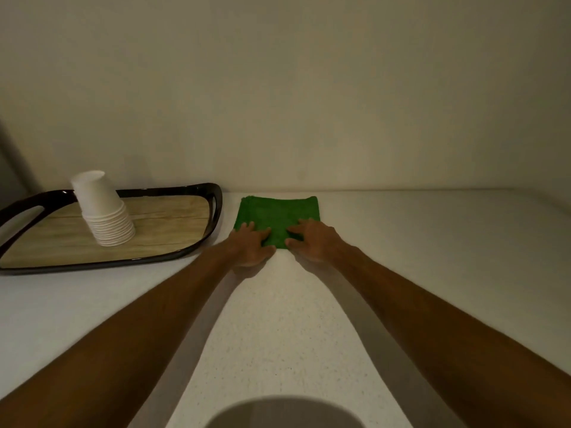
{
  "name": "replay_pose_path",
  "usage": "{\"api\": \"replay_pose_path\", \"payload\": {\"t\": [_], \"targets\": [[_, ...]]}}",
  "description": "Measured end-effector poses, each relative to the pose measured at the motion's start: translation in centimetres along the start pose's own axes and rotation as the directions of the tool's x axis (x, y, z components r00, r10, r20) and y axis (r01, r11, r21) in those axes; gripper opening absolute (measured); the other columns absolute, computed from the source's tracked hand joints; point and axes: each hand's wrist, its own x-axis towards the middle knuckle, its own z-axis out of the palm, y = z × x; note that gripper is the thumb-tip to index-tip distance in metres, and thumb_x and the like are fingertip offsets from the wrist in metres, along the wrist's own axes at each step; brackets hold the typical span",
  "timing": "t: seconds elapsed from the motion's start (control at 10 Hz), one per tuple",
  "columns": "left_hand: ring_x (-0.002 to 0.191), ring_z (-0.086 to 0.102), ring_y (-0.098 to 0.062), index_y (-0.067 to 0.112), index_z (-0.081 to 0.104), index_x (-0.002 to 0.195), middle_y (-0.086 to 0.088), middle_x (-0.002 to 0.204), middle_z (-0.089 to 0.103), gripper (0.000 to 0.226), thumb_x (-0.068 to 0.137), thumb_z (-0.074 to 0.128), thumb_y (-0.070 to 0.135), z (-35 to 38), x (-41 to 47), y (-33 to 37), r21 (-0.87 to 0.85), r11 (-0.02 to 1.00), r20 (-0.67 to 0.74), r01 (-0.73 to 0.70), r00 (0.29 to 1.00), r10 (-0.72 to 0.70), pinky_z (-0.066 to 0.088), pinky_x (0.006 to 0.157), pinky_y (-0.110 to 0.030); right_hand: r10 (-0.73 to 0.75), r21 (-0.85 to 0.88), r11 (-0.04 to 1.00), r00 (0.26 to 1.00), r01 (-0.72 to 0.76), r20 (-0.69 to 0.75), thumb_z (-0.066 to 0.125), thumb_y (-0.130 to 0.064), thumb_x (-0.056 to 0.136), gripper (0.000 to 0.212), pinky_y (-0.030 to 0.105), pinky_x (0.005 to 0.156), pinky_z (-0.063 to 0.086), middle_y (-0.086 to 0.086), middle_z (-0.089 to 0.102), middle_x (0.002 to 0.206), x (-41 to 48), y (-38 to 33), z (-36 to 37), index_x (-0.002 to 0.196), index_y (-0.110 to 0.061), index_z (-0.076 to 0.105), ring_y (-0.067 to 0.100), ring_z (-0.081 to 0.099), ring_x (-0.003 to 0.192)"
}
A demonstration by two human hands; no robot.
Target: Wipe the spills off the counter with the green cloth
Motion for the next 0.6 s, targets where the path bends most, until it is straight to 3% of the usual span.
{"api": "replay_pose_path", "payload": {"t": [0.1,0.4,0.5,0.6], "targets": [[0.151,0.002,-0.039,0.026,0.014,0.156,-0.020,0.164,0.003,0.065,0.100,0.033,0.052,1.2,0.6,-0.5,0.020,1.000,0.000,0.020,1.000,-0.020,0.011,0.121,-0.050,-0.045,-0.013,0.999,0.999,0.045,0.004,0.038,-0.037,0.109,0.049,0.045,0.109,0.040,0.017,0.046,0.151,0.4,0.7,0.8,0.153,-0.018,0.045,0.036,0.044,0.138],[0.150,0.001,-0.040,0.022,0.011,0.157,-0.021,0.163,0.000,0.062,0.102,0.029,0.046,0.9,1.0,0.2,0.006,0.999,0.027,0.032,0.999,-0.032,0.010,0.122,-0.051,-0.044,-0.090,0.995,0.996,0.051,0.077,0.030,-0.037,0.111,0.052,0.053,0.123,0.013,0.013,0.016,0.169,1.2,1.8,0.5,0.160,-0.023,0.028,0.033,0.014,0.155],[0.151,0.002,-0.038,0.021,0.011,0.157,-0.020,0.164,0.002,0.065,0.101,0.030,0.048,0.6,0.2,0.1,-0.020,1.000,-0.021,0.005,1.000,-0.005,0.013,0.121,-0.052,-0.048,-0.044,0.998,0.997,0.051,0.052,0.029,-0.042,0.110,0.056,0.056,0.122,0.007,0.012,0.012,0.170,0.4,1.7,0.1,0.161,-0.020,0.023,0.030,0.007,0.156],[0.151,0.002,-0.036,0.022,0.007,0.157,-0.018,0.164,0.003,0.066,0.101,0.029,0.049,-0.3,-0.5,0.3,0.010,0.999,-0.105,-0.039,0.994,0.039,0.014,0.121,-0.054,-0.067,-0.070,0.996,0.995,0.063,-0.067,0.030,-0.042,0.109,0.059,0.056,0.123,0.009,0.011,0.010,0.170,-0.4,1.2,-0.9,0.162,-0.018,0.021,0.028,0.006,0.157]]}}
